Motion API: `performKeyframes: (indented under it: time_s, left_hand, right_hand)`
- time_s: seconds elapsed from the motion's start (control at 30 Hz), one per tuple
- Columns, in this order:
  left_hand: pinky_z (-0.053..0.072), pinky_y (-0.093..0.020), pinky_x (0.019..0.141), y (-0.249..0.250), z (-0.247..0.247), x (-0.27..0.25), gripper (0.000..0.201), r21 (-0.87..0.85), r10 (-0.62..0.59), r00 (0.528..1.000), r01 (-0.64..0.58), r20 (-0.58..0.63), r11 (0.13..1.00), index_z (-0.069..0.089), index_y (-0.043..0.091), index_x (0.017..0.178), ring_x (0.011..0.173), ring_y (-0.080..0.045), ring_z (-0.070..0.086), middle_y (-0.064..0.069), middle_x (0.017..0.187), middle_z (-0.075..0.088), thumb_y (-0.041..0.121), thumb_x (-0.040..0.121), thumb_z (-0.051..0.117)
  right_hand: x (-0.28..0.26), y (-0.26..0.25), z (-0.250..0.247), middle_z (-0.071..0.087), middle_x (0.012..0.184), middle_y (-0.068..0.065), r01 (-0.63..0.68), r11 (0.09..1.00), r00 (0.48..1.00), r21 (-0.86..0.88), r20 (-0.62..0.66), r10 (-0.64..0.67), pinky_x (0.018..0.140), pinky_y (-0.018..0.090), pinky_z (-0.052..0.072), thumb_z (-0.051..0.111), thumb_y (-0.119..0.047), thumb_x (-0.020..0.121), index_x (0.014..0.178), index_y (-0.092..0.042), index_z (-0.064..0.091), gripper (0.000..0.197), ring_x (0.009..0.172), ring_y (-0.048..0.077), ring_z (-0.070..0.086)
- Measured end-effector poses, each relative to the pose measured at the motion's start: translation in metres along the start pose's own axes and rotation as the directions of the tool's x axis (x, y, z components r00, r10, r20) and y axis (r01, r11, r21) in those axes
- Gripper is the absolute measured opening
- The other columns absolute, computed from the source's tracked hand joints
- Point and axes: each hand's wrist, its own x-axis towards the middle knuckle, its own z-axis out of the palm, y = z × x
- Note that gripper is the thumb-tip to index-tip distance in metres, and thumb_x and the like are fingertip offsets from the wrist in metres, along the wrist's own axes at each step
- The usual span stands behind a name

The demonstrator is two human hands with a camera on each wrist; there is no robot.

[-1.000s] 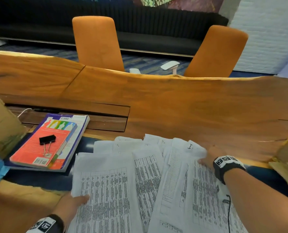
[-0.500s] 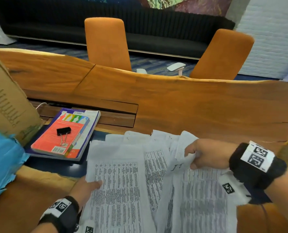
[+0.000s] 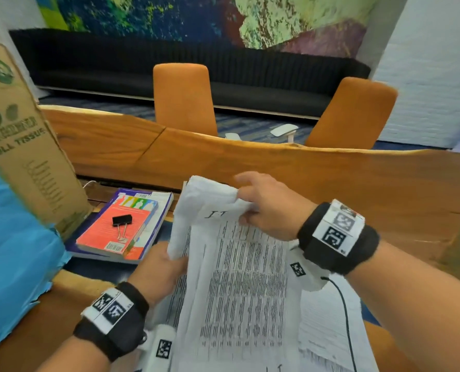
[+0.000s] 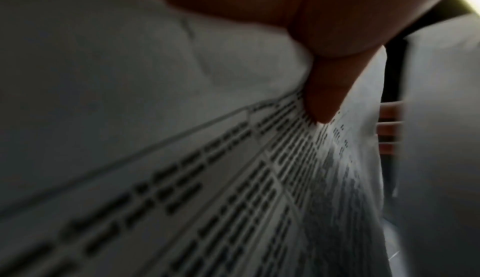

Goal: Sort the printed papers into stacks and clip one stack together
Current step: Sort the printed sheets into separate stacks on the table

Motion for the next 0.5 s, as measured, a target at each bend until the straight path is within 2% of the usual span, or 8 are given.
performKeyframes:
  time_s: [0.07,0.13,0.2,0.3,0.33,0.4,0.43,0.5]
  left_hand:
    - [0.053,-0.018,0.065,0.01,0.002,-0.003,0.019,-0.023,0.055,0.998,-0.054,0.034,0.998,0.072,0.014,0.091,0.079,-0.008,0.073,0.004,0.087,0.078,-0.001,0.088,0.062]
    - [0.054,-0.021,0.068,0.013,0.005,-0.007,0.02,-0.027,0.065,0.996,-0.064,0.062,0.998,0.072,0.014,0.095,0.083,-0.01,0.073,0.003,0.09,0.078,-0.001,0.089,0.061]
    - [0.057,-0.032,0.077,0.011,0.008,-0.009,0.018,-0.039,0.039,0.996,-0.036,0.08,0.999,0.072,0.014,0.101,0.089,-0.016,0.073,-0.002,0.095,0.077,0.009,0.094,0.057]
    - [0.052,-0.034,0.089,0.006,0.013,-0.011,0.028,-0.218,-0.036,0.999,0.037,0.009,0.975,0.069,0.02,0.105,0.097,-0.016,0.07,-0.003,0.102,0.075,0.035,0.097,0.047]
    - [0.052,-0.033,0.089,0.005,0.014,-0.011,0.032,-0.259,-0.029,1.0,0.029,0.006,0.966,0.067,0.02,0.105,0.098,-0.016,0.069,-0.003,0.103,0.075,0.044,0.092,0.05]
    - [0.056,-0.028,0.08,0.003,0.019,-0.012,0.049,-0.191,0.01,0.997,0.004,0.072,0.982,0.065,0.021,0.106,0.094,-0.015,0.071,-0.001,0.1,0.076,0.053,0.07,0.076]
    - [0.057,-0.024,0.075,0.001,0.021,-0.013,0.052,-0.128,0.015,0.995,-0.003,0.095,0.992,0.065,0.022,0.105,0.091,-0.012,0.072,0.004,0.099,0.076,0.041,0.061,0.087]
    - [0.058,-0.024,0.074,-0.007,0.026,-0.011,0.039,-0.021,-0.009,0.999,0.01,0.046,1.0,0.068,0.023,0.099,0.087,-0.009,0.072,0.01,0.094,0.077,0.014,0.066,0.087]
  right_hand:
    - [0.002,0.005,0.009,0.044,0.141,0.002,-0.017,1.0,1.0,-0.004,-0.014,0.017,0.106,0.044,0.039,0.068,-0.026,0.088,0.116,-0.026,0.064,0.028,0.128,0.026,0.042]
    - [-0.002,0.008,0.009,0.053,0.112,-0.001,-0.015,0.995,0.999,0.098,-0.049,0.02,0.09,0.04,0.046,0.067,-0.022,0.088,0.097,-0.03,0.064,0.012,0.104,0.024,0.054]
    - [-0.005,0.012,0.01,0.055,0.098,-0.003,-0.001,0.988,0.995,0.151,-0.103,0.017,0.08,0.036,0.047,0.067,-0.018,0.088,0.079,-0.037,0.055,0.024,0.091,0.022,0.056]
    - [-0.009,0.012,0.012,0.056,0.097,-0.001,0.007,0.986,0.987,0.166,-0.161,0.02,0.076,0.032,0.044,0.07,-0.018,0.087,0.082,-0.028,0.052,0.021,0.088,0.021,0.055]
    - [-0.009,0.013,0.014,0.057,0.097,-0.001,0.003,0.985,0.983,0.172,-0.18,0.028,0.074,0.032,0.043,0.071,-0.019,0.087,0.084,-0.025,0.052,0.02,0.087,0.02,0.054]
    - [-0.01,0.014,0.016,0.062,0.093,-0.004,-0.04,0.973,0.98,0.226,-0.18,0.082,0.07,0.032,0.042,0.071,-0.022,0.088,0.091,-0.024,0.048,0.024,0.084,0.017,0.054]
    - [-0.01,0.014,0.017,0.064,0.087,-0.007,-0.061,0.963,0.98,0.262,-0.17,0.108,0.067,0.031,0.042,0.071,-0.023,0.088,0.094,-0.025,0.045,0.027,0.08,0.013,0.054]
    - [-0.01,0.012,0.022,0.062,0.076,-0.013,-0.093,0.946,0.977,0.31,-0.157,0.147,0.062,0.029,0.04,0.072,-0.026,0.088,0.097,-0.026,0.041,0.032,0.075,0.003,0.052]
